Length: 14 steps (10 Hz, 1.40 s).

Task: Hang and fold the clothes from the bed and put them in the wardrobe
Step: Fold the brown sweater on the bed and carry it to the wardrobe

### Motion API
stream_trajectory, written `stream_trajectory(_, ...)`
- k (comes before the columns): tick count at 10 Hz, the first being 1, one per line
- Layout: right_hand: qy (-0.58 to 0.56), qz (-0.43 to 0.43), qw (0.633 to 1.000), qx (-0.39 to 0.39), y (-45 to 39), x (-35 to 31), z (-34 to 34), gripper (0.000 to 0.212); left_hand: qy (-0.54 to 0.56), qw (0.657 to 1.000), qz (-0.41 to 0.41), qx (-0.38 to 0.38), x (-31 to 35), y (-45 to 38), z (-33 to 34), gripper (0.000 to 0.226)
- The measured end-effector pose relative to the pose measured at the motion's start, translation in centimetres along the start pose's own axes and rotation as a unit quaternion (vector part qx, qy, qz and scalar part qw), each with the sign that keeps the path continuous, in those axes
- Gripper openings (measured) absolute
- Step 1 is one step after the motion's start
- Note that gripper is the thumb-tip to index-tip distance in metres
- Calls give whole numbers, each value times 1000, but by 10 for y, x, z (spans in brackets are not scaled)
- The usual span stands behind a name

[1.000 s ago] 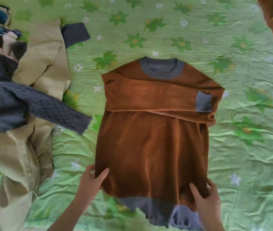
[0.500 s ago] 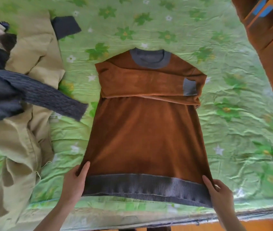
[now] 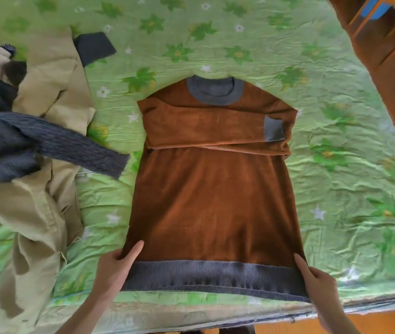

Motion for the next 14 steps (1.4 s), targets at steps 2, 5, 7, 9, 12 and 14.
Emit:
stream_trajectory(2,-407,207,861,-226,6,-52,9,16,267,927,-160,-210,43,-1,-11,27)
stream_trajectory(5,-493,143,818,-258,-66,-165,-1,28,444,878,-166,-74,137,-66,5,15)
stream_trajectory(7,-489,135,836,-208,-130,-213,32,26,533,834,-141,-21,188,-108,41,27)
stream_trajectory(9,-277,-50,957,-66,-138,-208,44,30,397,915,-24,67,187,-119,70,31)
stream_trajectory(12,368,-505,776,83,-139,-204,50,62,-398,801,448,21,190,-127,97,67)
stream_trajectory(14,402,-487,770,98,-137,-209,50,70,-426,789,442,-15,186,-135,86,77)
Point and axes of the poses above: each hand's wrist, its own y-axis away from the middle knuckle, its own z-axis out of the palm, x = y × z, the point moved 4 cm from there along -y, towards the middle knuckle, and after that the axes turned 4 degrees about y, right-handed, at the moved point
